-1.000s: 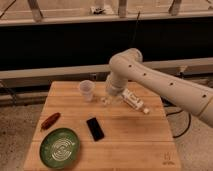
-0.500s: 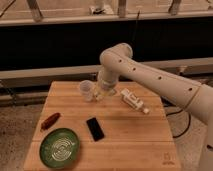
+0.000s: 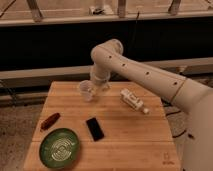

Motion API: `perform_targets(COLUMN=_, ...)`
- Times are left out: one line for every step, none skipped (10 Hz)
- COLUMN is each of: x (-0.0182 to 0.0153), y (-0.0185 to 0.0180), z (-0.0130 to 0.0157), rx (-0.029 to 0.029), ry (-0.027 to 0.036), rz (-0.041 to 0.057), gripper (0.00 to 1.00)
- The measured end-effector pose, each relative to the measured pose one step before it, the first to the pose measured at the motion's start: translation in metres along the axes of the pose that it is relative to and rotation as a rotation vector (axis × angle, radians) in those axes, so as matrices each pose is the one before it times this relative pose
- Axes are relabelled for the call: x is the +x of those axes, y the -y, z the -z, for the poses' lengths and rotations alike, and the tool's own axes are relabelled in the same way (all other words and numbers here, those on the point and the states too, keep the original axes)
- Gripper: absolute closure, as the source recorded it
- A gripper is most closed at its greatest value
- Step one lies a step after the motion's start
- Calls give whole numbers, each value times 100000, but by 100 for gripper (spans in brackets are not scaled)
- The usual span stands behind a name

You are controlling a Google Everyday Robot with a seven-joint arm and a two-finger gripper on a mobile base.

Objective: Place the white sponge in the ceramic cup

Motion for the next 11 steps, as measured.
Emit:
perform_targets(x=-414, y=1006, z=-619, rx=262, ry=605, rz=618, gripper=100)
perform_targets(x=-144, y=712, z=-394, rx=131, ry=587, rz=373, gripper=100)
perform_targets(x=103, y=266, z=-162, rx=44, ry=193, rz=306, gripper=100)
perform_targets(x=193, y=277, z=-245, rx=45, ry=164, rz=163, gripper=100)
perform_targets(x=-197, y=408, z=-446, rx=-14, ry=609, rz=446, gripper=100)
perform_targets(x=-270, y=455, z=-439, rx=55, ry=629, rz=391, gripper=100)
perform_targets(x=120, y=262, z=-272, rx=86, ry=318, rz=-37, gripper=100)
perform_targets(x=282, y=248, z=-282, rx=114, ry=415, rz=-296, gripper=100)
perform_targets(x=-35, y=227, z=-192, rx=51, ry=266, rz=135, gripper=100)
perform_targets(x=-115, y=144, z=-184, rx=2, ry=162, rz=133, gripper=100)
perform_targets(x=-30, y=169, z=-352, rx=83, ry=192, rz=61, gripper=100)
